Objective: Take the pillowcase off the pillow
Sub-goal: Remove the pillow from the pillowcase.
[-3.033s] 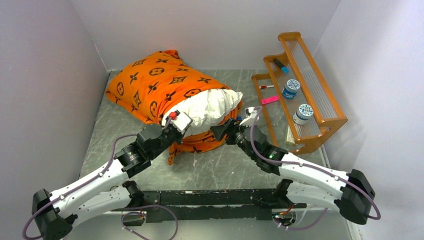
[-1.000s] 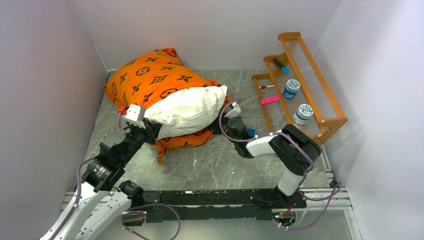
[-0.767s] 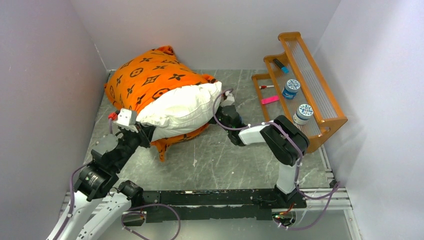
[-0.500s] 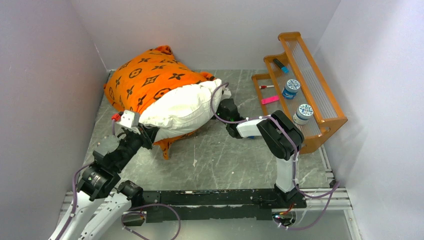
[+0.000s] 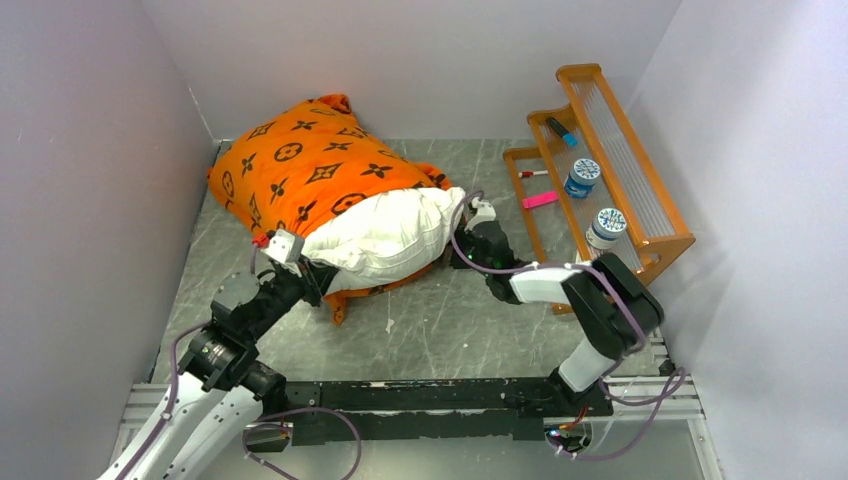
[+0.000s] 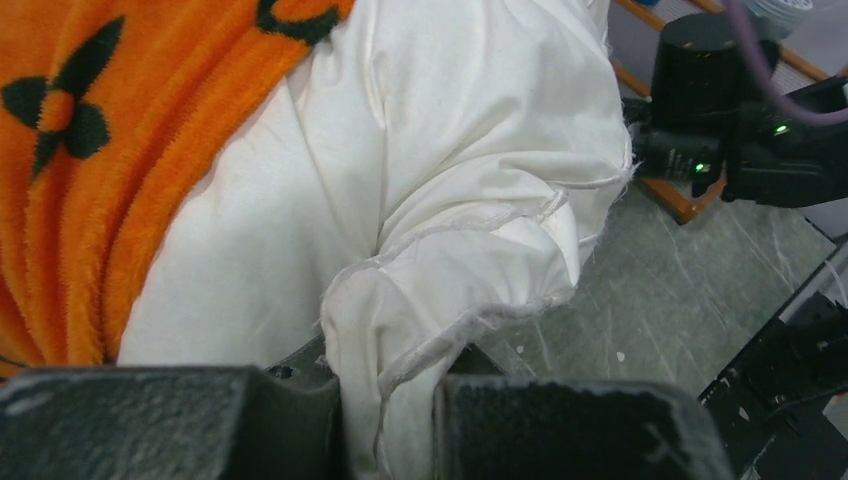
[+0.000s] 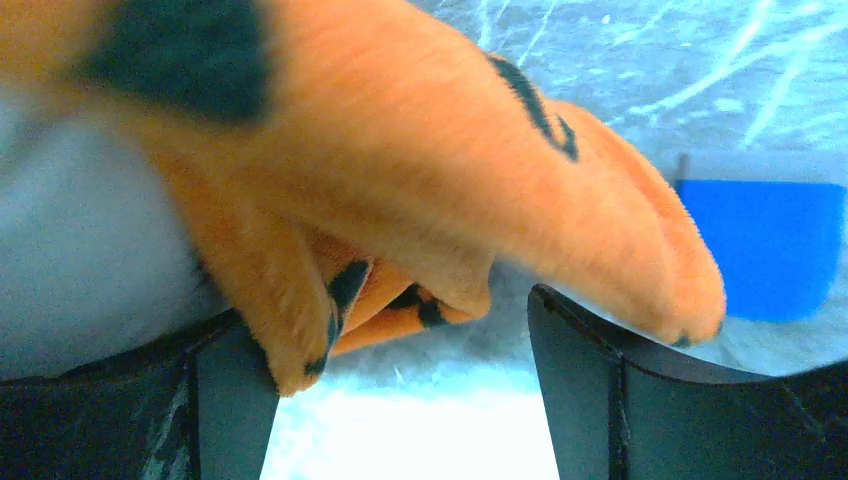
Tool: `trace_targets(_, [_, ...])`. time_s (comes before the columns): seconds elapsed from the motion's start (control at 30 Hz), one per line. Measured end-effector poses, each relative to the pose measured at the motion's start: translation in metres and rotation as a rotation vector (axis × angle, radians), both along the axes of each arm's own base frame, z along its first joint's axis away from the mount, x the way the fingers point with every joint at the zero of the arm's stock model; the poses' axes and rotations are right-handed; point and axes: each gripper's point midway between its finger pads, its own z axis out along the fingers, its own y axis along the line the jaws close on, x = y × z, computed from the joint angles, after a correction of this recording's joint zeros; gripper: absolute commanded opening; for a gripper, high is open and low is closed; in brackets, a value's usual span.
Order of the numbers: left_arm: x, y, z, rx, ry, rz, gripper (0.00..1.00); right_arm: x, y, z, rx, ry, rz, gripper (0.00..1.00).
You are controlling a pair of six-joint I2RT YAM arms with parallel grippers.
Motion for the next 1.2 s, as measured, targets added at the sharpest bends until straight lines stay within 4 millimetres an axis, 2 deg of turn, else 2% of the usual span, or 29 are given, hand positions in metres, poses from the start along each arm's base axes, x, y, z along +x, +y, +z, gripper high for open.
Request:
trace_targets(0.13, [-0.001,-0.011,-0.007,-0.006,0.001,-0.06,0.16,-0.019,-0.021,0.022,-0.02,-0.024,-0.028,0.87])
trace_targets(0.2, [-0.003,-0.016,-0.01,-0.004,0.003,-0.092,0.25,-0.026,-0.031,0.034,-0.022,-0.041,-0.041,0.89])
trace_targets(0.23, [-0.004,-0.019,-0.012,-0.001,0.006,-0.11,0.29,-0.031,-0.035,0.042,-0.019,-0.051,-0.043,0.95])
trace_targets(0.27, [-0.005,-0.021,-0.012,0.005,0.005,-0.123,0.34,-0.035,-0.039,0.049,-0.014,-0.061,-0.044,0.99])
trace_targets(0.4, [-0.007,-0.024,-0.012,0.01,-0.003,-0.15,0.59,-0.055,-0.045,0.078,-0.005,-0.098,0.003,1.0])
trace_targets(0.47, [-0.009,-0.023,-0.009,0.013,-0.014,-0.153,0.72,-0.066,-0.046,0.087,-0.003,-0.101,0.032,1.0])
trace_targets(0.6, [-0.013,-0.02,0.004,0.033,-0.029,-0.155,0.94,-0.09,-0.046,0.108,0.031,-0.118,0.089,1.0])
trace_targets(0.67, [-0.015,-0.017,0.014,0.046,-0.047,-0.157,0.96,-0.099,-0.044,0.123,0.072,-0.137,0.113,1.0])
trace_targets(0.77, [-0.019,-0.012,0.046,0.048,-0.115,-0.149,0.96,-0.111,-0.036,0.145,0.147,-0.146,0.137,1.0])
trace_targets(0.83, [-0.022,-0.009,0.066,0.049,-0.164,-0.147,0.96,-0.117,-0.028,0.154,0.193,-0.133,0.14,1.0])
trace_targets(0.93, [-0.026,-0.006,0.083,0.057,-0.206,-0.146,0.96,-0.126,-0.016,0.159,0.253,-0.093,0.108,1.0])
trace_targets(1.07, [-0.027,-0.005,0.083,0.072,-0.197,-0.147,0.96,-0.132,-0.002,0.159,0.321,-0.043,0.048,1.0])
trace_targets(1.2, [-0.017,-0.01,0.073,0.106,-0.139,-0.154,0.96,-0.119,-0.001,0.139,0.314,0.017,-0.054,1.0])
